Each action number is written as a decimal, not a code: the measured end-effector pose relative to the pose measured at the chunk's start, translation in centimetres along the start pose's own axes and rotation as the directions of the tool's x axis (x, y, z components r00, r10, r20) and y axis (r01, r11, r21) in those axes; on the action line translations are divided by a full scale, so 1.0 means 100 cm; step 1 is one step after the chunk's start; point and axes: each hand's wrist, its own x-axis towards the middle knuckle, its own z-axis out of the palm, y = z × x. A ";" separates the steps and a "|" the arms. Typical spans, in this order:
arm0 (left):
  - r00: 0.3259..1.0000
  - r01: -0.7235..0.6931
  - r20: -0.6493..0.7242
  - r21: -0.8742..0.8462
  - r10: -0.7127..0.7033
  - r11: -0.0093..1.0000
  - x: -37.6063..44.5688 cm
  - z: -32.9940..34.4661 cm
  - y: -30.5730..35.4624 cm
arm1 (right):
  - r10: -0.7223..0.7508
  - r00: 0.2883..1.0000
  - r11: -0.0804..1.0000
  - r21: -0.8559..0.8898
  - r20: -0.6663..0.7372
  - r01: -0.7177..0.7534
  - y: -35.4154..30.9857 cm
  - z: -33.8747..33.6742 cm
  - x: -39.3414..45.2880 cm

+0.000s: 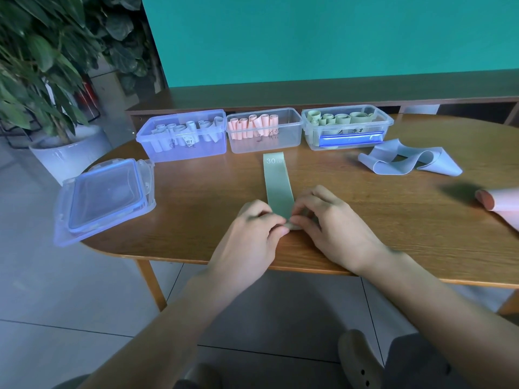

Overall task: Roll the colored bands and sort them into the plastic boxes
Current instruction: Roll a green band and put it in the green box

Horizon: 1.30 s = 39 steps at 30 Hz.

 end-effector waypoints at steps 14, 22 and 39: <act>0.999 0.013 -0.047 -0.021 -0.014 1.000 0.014 0.005 -0.005 | -0.040 0.996 0.985 -0.162 0.085 0.053 0.007 -0.002 0.004; 1.000 0.022 -0.010 0.022 -0.021 1.000 0.017 0.005 -0.003 | -0.077 0.997 0.997 -0.013 -0.004 0.077 0.013 0.000 0.007; 0.995 0.098 0.009 -0.008 -0.098 0.995 0.030 0.005 -0.007 | -0.003 0.999 0.997 -0.077 0.036 0.005 0.019 0.000 0.015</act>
